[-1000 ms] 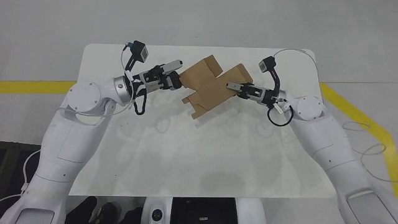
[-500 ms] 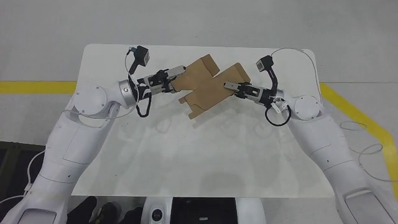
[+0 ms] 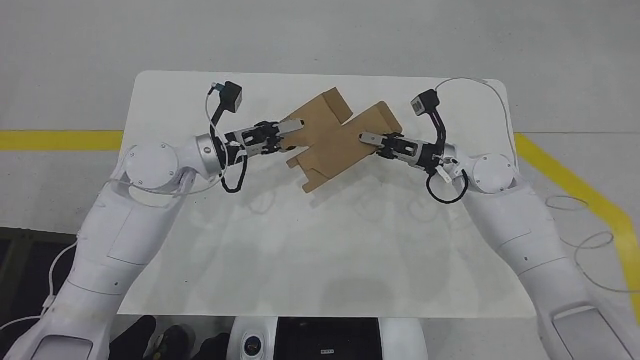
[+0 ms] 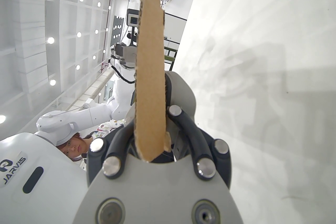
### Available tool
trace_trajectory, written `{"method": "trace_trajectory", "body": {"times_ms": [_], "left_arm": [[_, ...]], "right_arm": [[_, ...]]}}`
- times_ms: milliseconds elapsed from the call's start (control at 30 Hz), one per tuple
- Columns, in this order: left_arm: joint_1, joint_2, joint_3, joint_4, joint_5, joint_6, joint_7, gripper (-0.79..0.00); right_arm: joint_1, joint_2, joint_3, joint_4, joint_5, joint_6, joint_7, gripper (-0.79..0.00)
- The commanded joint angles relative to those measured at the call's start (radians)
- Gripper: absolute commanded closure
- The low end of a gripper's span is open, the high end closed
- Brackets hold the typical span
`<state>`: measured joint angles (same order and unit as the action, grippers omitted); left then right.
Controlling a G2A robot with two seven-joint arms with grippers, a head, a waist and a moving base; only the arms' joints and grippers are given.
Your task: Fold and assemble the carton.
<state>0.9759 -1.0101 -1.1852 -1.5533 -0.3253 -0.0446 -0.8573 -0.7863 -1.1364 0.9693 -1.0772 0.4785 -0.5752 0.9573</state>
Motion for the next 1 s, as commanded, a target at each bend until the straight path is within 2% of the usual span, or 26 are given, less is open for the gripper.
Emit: {"method": "trace_trajectory", "body": {"times_ms": [0,33,367,433,467,567,700,900,967], "left_arm": [[0.003,0.000,0.000,0.004,0.006,-0.004,-0.002,-0.403],[0.004,0.000,0.001,0.005,0.014,-0.009,-0.007,-0.419],[0.014,0.007,-0.007,0.025,0.105,-0.029,-0.033,-0.320],[0.018,0.008,-0.010,0.025,0.111,-0.031,-0.038,-0.265],[0.020,0.008,-0.012,0.025,0.115,-0.032,-0.040,-0.175],[0.024,0.009,-0.014,0.026,0.126,-0.032,-0.046,-0.052],[0.026,0.009,-0.016,0.026,0.129,-0.024,-0.042,-0.028],[0.024,0.008,-0.017,0.031,0.129,-0.009,-0.042,-0.074],[0.023,0.008,-0.018,0.032,0.130,-0.007,-0.043,-0.058]], "right_arm": [[0.001,-0.002,0.000,0.002,-0.001,-0.001,0.005,0.000],[0.002,-0.003,-0.001,0.002,0.000,0.000,0.007,0.000],[0.003,-0.013,-0.004,0.010,-0.004,-0.004,0.016,0.000],[0.003,-0.014,-0.002,0.011,-0.006,-0.006,0.017,0.000],[0.002,-0.014,-0.002,0.012,-0.006,-0.006,0.018,0.000],[0.003,-0.016,0.000,0.013,-0.010,-0.006,0.020,0.000],[0.002,-0.018,0.003,0.013,-0.014,-0.005,0.023,0.000],[-0.002,-0.020,0.009,0.011,-0.020,-0.001,0.028,0.000],[-0.002,-0.021,0.010,0.008,-0.024,-0.001,0.030,0.000]]}}
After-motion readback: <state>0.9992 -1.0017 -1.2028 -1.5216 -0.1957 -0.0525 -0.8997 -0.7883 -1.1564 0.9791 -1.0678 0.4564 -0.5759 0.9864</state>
